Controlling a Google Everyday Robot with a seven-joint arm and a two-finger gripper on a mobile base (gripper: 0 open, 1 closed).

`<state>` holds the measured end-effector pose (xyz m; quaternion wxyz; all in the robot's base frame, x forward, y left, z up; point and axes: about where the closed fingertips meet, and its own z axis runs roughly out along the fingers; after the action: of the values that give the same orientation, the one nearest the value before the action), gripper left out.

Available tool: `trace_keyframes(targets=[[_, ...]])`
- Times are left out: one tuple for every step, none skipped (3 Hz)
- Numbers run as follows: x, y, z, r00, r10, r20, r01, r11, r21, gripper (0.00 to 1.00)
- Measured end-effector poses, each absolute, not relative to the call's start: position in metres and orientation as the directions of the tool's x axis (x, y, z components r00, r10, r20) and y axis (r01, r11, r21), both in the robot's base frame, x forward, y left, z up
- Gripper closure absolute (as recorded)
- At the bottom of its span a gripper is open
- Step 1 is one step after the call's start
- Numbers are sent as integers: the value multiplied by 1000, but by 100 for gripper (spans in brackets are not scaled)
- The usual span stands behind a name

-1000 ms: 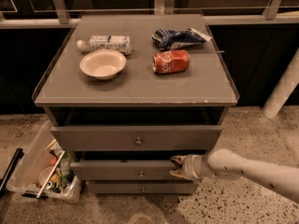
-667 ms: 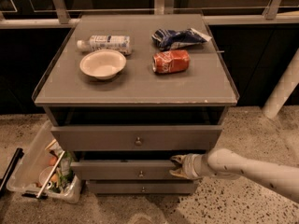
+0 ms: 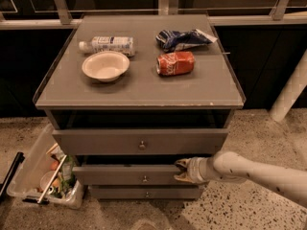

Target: Open middle drawer

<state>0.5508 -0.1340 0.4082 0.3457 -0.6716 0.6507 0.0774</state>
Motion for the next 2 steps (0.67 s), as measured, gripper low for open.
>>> trace_keyframes(targets=[[547,-137,404,126,-817,-562,-932,96,-349,14],[526,-141,391,87,-803,-590,-944,123,-307,18]])
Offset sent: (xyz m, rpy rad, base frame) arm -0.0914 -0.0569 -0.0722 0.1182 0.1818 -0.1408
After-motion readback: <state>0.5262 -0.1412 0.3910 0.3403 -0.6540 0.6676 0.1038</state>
